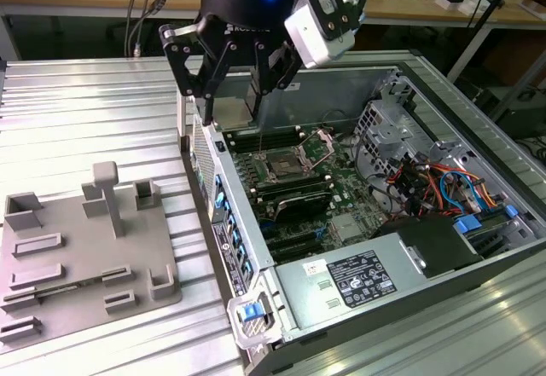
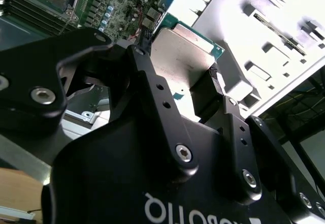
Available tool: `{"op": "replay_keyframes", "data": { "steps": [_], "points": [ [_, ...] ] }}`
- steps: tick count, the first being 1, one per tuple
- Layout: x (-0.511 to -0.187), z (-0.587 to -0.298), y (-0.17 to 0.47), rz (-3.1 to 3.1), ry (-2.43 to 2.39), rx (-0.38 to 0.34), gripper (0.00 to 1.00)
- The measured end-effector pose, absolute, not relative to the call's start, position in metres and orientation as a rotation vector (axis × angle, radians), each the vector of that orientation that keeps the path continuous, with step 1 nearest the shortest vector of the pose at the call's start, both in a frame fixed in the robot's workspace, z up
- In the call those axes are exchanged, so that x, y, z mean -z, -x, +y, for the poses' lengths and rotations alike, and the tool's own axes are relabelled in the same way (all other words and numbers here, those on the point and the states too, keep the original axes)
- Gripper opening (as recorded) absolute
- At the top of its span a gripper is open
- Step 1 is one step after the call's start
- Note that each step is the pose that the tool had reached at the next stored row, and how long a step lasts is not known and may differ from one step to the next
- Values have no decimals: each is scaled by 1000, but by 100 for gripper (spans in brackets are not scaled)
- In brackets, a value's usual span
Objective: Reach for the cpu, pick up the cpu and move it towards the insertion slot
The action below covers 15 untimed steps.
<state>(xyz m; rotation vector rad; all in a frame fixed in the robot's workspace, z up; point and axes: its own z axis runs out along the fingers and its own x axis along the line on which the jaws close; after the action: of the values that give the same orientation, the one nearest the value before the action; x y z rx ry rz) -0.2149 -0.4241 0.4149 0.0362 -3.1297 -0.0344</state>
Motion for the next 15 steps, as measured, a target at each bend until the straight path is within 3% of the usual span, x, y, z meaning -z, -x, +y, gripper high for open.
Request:
{"op": "replay_keyframes", "data": {
  "steps": [15],
  "points": [
    [-415,-424,197,-3130,-37,34,55]
  ]
}}
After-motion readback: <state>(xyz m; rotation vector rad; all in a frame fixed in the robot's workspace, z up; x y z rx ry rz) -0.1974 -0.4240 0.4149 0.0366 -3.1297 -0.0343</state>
